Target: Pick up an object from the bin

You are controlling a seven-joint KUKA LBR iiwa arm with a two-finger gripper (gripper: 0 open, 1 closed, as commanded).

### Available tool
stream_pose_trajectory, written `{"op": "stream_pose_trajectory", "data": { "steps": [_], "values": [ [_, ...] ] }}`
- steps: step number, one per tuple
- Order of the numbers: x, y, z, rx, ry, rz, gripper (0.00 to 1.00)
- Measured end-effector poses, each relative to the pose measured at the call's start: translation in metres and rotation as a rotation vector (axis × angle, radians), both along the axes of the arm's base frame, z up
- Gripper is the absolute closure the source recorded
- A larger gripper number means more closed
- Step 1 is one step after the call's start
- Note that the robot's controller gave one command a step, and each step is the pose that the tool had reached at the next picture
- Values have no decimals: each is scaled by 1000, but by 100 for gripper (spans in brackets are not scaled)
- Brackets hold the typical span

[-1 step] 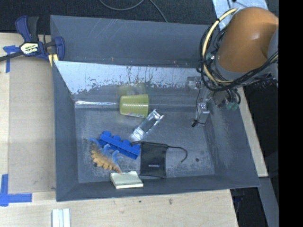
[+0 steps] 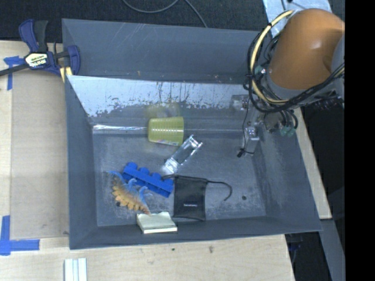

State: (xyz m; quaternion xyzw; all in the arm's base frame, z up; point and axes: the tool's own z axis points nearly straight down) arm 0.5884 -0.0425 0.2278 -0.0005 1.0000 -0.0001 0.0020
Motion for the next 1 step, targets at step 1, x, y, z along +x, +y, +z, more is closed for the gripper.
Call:
{"op": "stream_pose_trajectory", "data": {
  "steps": [1],
  "values": [
    [-22,16,-27,-1,-4,19,0]
  ]
}}
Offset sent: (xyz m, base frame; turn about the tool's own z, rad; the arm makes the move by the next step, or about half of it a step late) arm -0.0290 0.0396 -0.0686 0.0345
